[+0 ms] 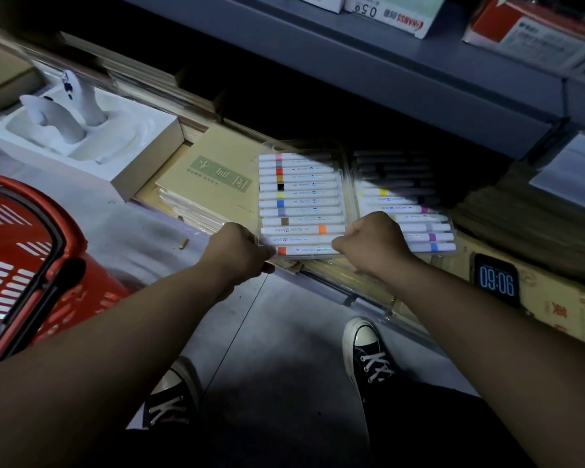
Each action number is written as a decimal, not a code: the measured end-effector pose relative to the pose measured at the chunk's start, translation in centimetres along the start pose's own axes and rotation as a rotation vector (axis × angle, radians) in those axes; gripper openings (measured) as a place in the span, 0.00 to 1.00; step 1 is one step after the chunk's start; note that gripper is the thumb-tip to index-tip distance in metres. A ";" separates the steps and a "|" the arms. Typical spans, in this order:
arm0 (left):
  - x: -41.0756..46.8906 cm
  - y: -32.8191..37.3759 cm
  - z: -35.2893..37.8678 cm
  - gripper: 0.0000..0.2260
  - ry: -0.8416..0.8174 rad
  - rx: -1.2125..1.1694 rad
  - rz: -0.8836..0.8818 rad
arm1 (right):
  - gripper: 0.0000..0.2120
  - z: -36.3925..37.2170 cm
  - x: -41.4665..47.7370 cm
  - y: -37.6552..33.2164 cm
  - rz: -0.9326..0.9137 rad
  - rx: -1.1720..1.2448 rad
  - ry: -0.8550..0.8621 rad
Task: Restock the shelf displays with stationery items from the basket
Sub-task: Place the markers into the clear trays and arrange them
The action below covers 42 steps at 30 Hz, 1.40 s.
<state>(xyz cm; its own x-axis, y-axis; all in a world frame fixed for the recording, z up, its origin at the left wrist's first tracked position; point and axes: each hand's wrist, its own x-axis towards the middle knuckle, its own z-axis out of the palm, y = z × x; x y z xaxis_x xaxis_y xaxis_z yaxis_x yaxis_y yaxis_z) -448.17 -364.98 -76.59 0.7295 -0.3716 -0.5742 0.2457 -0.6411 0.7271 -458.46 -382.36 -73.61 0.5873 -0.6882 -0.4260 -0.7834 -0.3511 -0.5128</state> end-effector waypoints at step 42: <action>-1.1 4.0 -1.7 0.06 0.001 -0.639 -0.106 | 0.07 -1.6 0.0 -1.6 -0.173 0.547 -0.326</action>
<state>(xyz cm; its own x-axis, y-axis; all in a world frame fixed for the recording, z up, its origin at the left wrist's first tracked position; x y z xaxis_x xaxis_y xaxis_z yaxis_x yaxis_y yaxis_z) -446.90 -366.01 -72.45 0.6805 -0.3275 -0.6555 0.6483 -0.1478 0.7469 -457.53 -382.83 -71.61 0.7940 -0.3933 -0.4635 -0.5066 -0.0067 -0.8622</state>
